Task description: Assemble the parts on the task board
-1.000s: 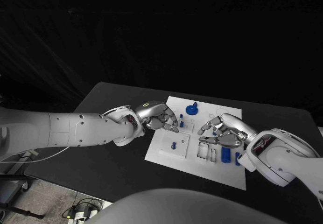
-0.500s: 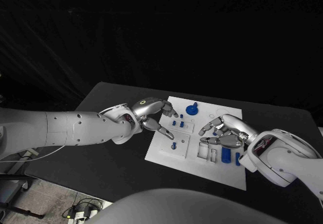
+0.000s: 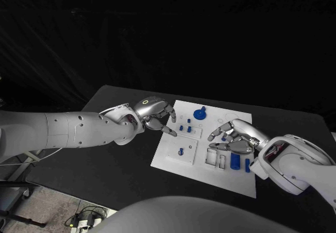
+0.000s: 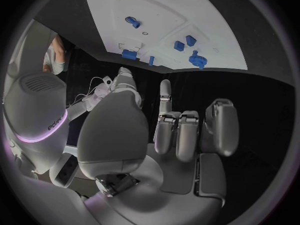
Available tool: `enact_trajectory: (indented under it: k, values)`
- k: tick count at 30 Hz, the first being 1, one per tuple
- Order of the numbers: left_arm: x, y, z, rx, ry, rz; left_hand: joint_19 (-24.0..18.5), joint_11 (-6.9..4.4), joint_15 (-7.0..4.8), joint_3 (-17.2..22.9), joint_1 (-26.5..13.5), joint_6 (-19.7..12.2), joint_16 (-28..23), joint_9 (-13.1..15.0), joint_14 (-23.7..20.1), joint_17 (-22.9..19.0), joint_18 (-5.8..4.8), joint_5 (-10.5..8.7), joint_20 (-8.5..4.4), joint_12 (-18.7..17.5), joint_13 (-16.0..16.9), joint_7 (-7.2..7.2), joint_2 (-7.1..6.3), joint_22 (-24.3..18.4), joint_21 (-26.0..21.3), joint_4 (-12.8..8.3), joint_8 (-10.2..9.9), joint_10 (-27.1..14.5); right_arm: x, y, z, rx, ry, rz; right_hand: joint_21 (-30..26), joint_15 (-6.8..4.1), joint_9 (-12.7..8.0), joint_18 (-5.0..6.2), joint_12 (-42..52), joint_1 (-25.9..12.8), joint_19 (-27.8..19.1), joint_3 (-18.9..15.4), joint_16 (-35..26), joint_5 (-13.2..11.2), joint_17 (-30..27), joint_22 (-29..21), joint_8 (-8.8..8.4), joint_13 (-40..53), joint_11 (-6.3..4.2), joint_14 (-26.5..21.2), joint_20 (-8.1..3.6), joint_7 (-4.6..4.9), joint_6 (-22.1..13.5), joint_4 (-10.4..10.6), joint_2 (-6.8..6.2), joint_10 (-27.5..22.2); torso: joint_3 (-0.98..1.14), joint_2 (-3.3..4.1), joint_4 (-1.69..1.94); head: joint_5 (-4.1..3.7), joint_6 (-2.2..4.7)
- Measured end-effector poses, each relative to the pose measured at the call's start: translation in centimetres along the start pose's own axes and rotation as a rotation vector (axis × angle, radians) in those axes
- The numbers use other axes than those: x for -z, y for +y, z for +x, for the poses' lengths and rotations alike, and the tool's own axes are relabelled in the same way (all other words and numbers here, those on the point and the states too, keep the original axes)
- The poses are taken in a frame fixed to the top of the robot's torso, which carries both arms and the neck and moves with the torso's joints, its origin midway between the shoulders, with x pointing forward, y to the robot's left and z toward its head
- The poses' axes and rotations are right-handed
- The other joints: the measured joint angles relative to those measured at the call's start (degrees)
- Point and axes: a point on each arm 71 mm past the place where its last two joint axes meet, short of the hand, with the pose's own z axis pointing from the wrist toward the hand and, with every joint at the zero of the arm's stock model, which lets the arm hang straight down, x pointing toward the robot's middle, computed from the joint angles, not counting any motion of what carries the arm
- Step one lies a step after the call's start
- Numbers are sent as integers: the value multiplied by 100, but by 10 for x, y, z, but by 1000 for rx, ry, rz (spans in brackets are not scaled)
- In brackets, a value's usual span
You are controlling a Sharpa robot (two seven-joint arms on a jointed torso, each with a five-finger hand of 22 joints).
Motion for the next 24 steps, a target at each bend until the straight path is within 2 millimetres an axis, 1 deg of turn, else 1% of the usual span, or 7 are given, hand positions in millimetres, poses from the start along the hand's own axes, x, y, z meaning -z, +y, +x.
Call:
enact_trajectory:
  k: [2, 3, 5, 10, 12, 20, 24]
  values:
    - [0, 1, -3, -24, -4, 9, 136, -143, -147, 462, 395, 88, 0, 143, -5, 0, -95, 481, -90, 0, 0, -114, 107, 0, 458, -45, 188, 2, 0, 0, 0, 0, 0, 1, 0, 0, 0, 0, 0, 0, 0, 0, 0, 0, 0, 0, 0, 0, 0, 0, 0, -17, -18, 0, 0, 0, 0, 0, 0, 3, 0]
    - [0, 1, -4, -37, -4, 15, 159, -173, -215, 958, 520, 45, 0, 179, -5, 0, -95, 409, -141, 0, 0, -173, 64, 0, 515, -56, 203, -4, 0, 0, 0, 0, 1, 1, 0, 0, 0, 0, 0, 0, 0, 0, 0, 0, 0, 0, 0, 0, 0, 0, 0, -17, -18, 0, 0, 0, 0, 0, 0, 3, 0]
    - [0, 1, -6, -68, 0, 30, 165, -174, -290, 1948, 551, -66, 0, 230, -7, 0, -95, -33, -247, 0, 0, -228, 31, 0, 544, -55, 203, -4, 0, 0, 0, 0, 2, 2, 0, 0, -7, 0, 0, 0, 0, 0, 0, 0, -1, 0, 0, 0, 0, 0, 0, -17, -18, 0, 0, 0, 0, 0, 0, 5, 0]
    - [0, -1, -6, -124, 19, 57, 145, -211, -290, 3447, 1027, -208, 0, 124, -7, -1, -95, -344, -286, 0, -1, -179, -44, -1, 544, -92, -60, -7, 0, 0, 1, 1, 7, 5, 0, 0, -12, 0, 0, 0, 0, 0, 0, 26, -1, -1, 0, 0, -3, 0, 0, -19, -57, 0, 0, -3, 0, 0, 0, 19, 0]
    - [0, -2, -6, -140, 27, 64, 145, -186, -290, 3955, 1214, -125, 0, 60, -7, -1, -95, -509, -286, 0, -1, -96, -166, -1, 544, -123, -183, -6, -1, 0, 1, 1, 9, 6, 23, 0, -13, 0, 0, 0, 0, 0, 0, 47, -1, -1, 0, 0, -20, 0, 0, -20, -57, 0, 0, -20, 0, 0, -3, 22, 0]
    - [0, -4, -4, -165, 52, 75, 167, -127, -247, 4228, 1249, 7, 0, -75, -7, -1, -95, -578, -264, 0, -1, -67, -200, -1, 544, -108, -391, -6, -1, -1, 2, 3, 16, 12, 26, -21, -13, 0, 0, 0, 0, 0, 0, 68, -1, -1, -22, 1, -35, -21, 0, -20, -57, 0, 0, -6, 2, 0, -5, 25, 0]
    - [-1, -5, -3, -167, 65, 77, 159, -128, -247, 4397, 1115, 68, 0, -202, -7, -2, -95, -479, -256, 0, -2, -49, -72, -2, 544, -98, -606, -6, -1, -1, 3, 2, 20, 15, 23, -42, -13, 0, 0, 0, 0, 17, 0, 68, -1, -1, -22, 3, -42, 1, 0, -20, -57, -17, 0, 1, 2, 0, -5, 13, 0]
